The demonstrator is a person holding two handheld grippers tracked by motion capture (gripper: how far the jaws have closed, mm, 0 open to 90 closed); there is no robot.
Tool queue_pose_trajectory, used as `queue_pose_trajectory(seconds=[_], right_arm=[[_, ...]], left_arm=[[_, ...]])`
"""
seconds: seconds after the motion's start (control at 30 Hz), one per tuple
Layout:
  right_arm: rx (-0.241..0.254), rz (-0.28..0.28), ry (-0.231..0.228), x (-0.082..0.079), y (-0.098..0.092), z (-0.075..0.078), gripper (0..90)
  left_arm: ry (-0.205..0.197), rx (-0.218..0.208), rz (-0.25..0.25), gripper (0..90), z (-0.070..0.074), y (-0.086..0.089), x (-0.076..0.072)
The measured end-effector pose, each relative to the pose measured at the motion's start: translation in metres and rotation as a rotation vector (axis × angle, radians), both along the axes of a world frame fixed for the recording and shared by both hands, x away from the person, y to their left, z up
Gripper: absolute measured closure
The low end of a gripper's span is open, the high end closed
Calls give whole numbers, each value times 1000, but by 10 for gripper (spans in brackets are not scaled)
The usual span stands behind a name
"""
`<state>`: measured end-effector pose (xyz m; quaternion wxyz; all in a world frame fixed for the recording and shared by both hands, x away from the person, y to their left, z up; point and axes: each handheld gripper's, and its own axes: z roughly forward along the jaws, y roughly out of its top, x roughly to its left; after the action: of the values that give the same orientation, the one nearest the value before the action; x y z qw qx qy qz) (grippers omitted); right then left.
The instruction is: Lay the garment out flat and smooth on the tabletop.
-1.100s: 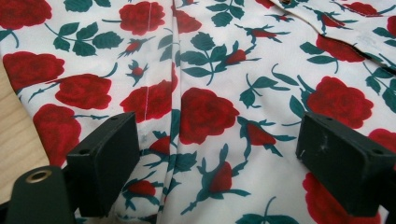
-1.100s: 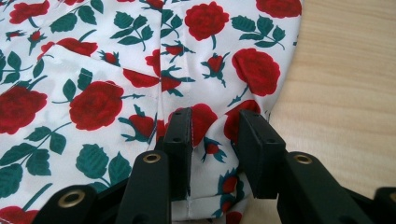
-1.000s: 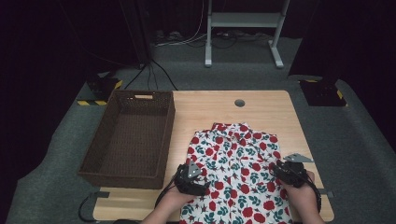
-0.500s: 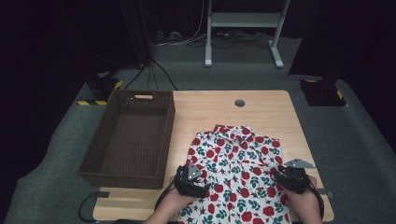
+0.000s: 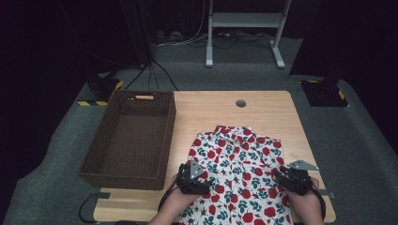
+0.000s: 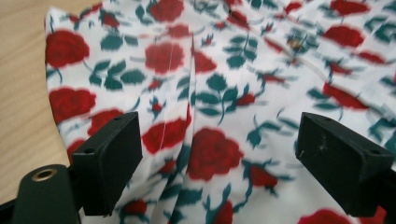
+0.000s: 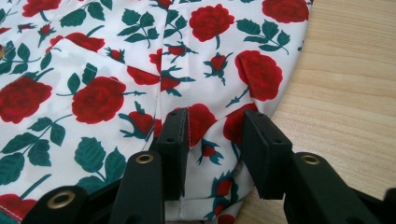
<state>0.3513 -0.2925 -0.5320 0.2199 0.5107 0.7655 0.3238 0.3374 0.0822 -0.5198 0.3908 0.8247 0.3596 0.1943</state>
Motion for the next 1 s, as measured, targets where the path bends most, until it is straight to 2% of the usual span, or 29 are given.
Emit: queue_pose_trajectory(seconds=[0.13, 0.23, 0.4, 0.5, 0.6, 0.7, 0.87, 1.0], right_arm=[[2, 4, -2, 0, -1, 0, 616], [2, 7, -2, 0, -1, 0, 615], [1, 6, -2, 0, -1, 0, 614], [1, 7, -4, 0, -1, 0, 614], [3, 7, -2, 0, -1, 0, 614], [7, 3, -3, 0, -1, -1, 614], [6, 4, -2, 0, -1, 0, 613], [5, 6, -2, 0, -1, 0, 613]], left_arm=[[-7, -24, -12, 150, 13, -7, 9], [5, -36, 3, 151, 18, -10, 20], [1, 15, 53, 157, 19, -14, 40], [-6, 17, 75, 161, 19, -13, 50], [31, 15, 110, 175, 16, -11, 61], [39, 30, 131, 175, 14, -9, 70], [40, 12, 175, 156, 14, -7, 87], [39, 46, 182, 226, 13, -7, 100]])
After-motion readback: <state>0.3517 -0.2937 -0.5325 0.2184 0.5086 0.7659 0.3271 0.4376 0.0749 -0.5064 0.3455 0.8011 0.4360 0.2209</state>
